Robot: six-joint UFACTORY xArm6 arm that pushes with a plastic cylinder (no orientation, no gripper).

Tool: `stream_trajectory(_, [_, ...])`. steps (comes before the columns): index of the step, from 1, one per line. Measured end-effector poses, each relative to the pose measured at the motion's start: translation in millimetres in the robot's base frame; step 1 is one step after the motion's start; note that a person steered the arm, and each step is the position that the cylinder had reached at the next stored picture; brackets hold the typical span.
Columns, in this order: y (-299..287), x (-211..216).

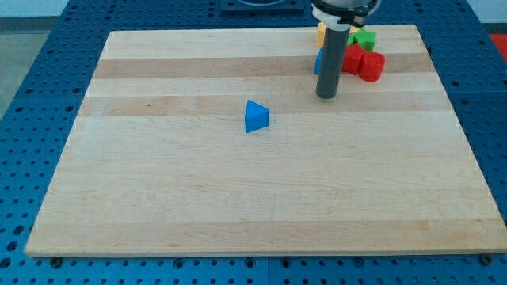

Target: Push your arm to the right side of the group of blocks

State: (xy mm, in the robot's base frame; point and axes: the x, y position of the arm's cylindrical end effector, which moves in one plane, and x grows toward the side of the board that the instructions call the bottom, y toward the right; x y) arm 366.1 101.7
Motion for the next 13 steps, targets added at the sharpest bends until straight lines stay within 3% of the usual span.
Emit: stream_trajectory(13, [-13, -3])
